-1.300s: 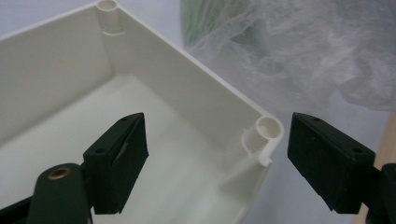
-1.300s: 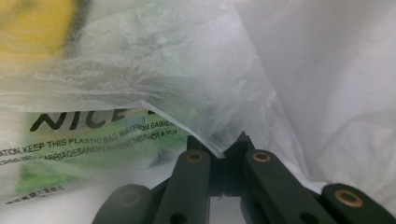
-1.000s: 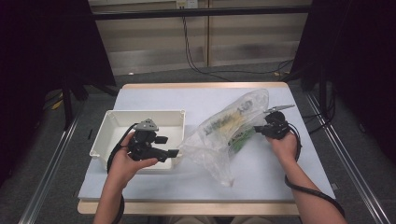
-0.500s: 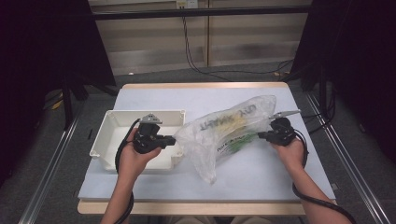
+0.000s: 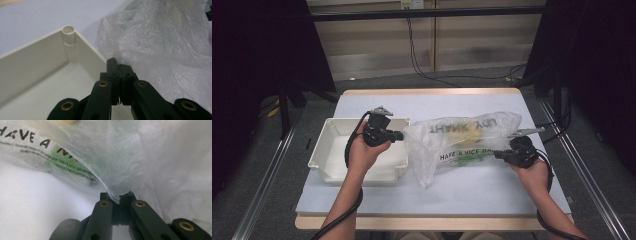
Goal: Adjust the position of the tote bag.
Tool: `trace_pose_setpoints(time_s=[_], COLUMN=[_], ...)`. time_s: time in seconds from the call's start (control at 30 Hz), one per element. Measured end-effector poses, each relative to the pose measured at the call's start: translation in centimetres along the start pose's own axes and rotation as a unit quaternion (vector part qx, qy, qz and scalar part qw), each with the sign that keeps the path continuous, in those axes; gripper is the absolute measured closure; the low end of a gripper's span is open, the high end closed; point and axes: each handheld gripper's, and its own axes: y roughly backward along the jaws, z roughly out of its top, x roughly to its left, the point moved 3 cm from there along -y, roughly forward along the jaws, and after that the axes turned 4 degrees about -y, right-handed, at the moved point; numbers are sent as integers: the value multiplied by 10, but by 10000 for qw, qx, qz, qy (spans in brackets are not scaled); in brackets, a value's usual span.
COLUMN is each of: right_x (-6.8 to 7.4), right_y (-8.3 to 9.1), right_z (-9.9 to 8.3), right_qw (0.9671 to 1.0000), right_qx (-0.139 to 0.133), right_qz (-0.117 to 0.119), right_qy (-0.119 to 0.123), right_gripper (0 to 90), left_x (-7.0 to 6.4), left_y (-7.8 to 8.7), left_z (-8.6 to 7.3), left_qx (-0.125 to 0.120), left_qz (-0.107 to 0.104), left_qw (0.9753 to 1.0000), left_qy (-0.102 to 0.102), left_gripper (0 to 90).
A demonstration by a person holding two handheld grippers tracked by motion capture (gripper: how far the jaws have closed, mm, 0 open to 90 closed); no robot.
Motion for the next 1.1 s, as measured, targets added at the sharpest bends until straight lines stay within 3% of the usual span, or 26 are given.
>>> trace_pose_setpoints(time_s=[0.33,0.53,0.63,0.8,0.9,0.93,0.97,1.03,1.07,1.1], right_x=[5,5,6,8,8,9,9,8,9,8], right_y=[11,14,16,19,21,21,21,22,23,24], right_z=[-8,-17,-21,-24,-25,-25,-25,-25,-23,-23], right_qw=[10000,10000,10000,9999,9999,9999,9999,9999,9999,9999], right_qx=[-6,24,55,94,98,86,84,112,83,77], right_qz=[16,28,47,14,-62,-33,-57,-70,-146,-137], right_qy=[2,0,-13,50,52,63,42,47,34,26], right_gripper=[900,900,900,900,872,849,782,762,701,699], left_x=[8,15,17,23,21,21,19,18,16,16], left_y=[-16,-23,-25,-33,-35,-34,-34,-34,-34,-33], left_z=[17,22,24,27,27,26,26,24,23,22], left_qx=[164,194,246,354,363,417,394,409,456,562], left_qz=[-33,-16,1,-20,-74,-95,-71,-99,-116,-112], left_qw=[9998,9998,9997,9994,9993,9991,9992,9991,9989,9983], left_qy=[-117,16,-58,7,44,-58,-3,29,-16,-129], left_gripper=[898,900,900,900,900,900,900,900,900,900])
